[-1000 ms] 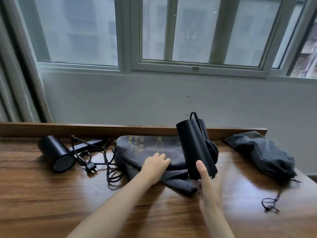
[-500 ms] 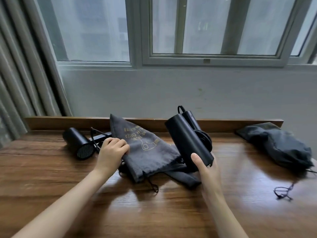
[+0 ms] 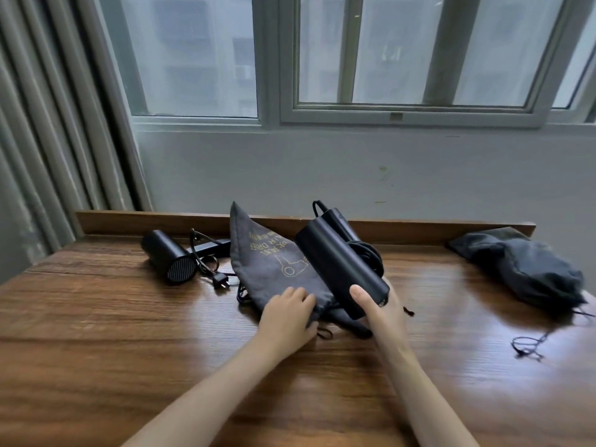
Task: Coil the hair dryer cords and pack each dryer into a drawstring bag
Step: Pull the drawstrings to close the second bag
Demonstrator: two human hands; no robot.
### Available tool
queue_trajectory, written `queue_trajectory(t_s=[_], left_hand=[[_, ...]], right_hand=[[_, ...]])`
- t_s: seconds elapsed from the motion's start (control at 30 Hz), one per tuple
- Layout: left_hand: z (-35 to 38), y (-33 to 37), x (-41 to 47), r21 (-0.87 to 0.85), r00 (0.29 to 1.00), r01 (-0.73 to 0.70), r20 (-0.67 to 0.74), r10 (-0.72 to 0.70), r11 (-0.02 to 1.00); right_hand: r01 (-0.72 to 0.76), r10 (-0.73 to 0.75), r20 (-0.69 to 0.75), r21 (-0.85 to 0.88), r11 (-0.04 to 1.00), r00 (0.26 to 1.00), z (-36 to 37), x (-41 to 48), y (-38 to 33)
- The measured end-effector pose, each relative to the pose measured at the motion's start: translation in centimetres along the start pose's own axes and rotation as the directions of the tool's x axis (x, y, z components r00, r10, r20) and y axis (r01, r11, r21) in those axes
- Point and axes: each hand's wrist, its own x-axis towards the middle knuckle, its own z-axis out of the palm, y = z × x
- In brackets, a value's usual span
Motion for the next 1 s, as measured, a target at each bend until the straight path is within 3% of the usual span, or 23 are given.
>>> queue_trajectory(t_s=[0.07, 0.13, 0.2, 0.27, 0.5, 0.67, 0.9, 1.0], left_hand=[[0.4, 0.5, 0.3, -0.051, 0.995, 0.092, -0.037, -0.094, 0.994], [0.5, 0.0, 0.7, -0.282, 0.974, 0.2, -0.048, -0.222, 0.938], [0.1, -1.1, 1.1, -0.578, 0.935, 0.314, 0.049, -0.352, 0.753], [-0.1, -2.0, 1.4, -0.715, 0.906, 0.369, 0.135, -0.401, 0.593], [0.1, -1.5, 2.0, -0.804, 0.831, 0.328, -0.004, -0.556, 0.496], [-1.1, -2.0, 2.3, -0.932, 0.791, 0.25, 0.039, -0.611, 0.264], [-2.9, -2.9, 2.8, -0.981, 0.758, 0.19, 0.129, -0.639, 0.027], [-3.7, -3.1, 2.9, -0.978, 0.748, 0.207, 0.151, -0.646, 0.011]], right_hand=[[0.047, -0.046, 0.014, -0.035, 0.998, 0.999, -0.6, -0.2, -0.2], [0.075, -0.07, 0.061, -0.086, 0.994, 0.996, -1.6, -0.5, -0.6], [0.083, -0.072, 0.097, -0.121, 0.989, 0.993, -2.8, -0.9, -0.7], [0.071, -0.054, 0.117, -0.14, 0.988, 0.992, -3.8, -1.4, -0.7], [0.038, -0.006, 0.163, -0.194, 0.98, 0.987, -6.4, -3.4, -0.7], [0.015, 0.021, 0.163, -0.217, 0.976, 0.986, -7.9, -4.8, -0.3], [0.003, 0.043, 0.207, -0.217, 0.976, 0.977, -8.0, -5.6, -0.4], [-0.007, 0.056, 0.222, -0.215, 0.977, 0.973, -7.8, -6.0, -0.1]])
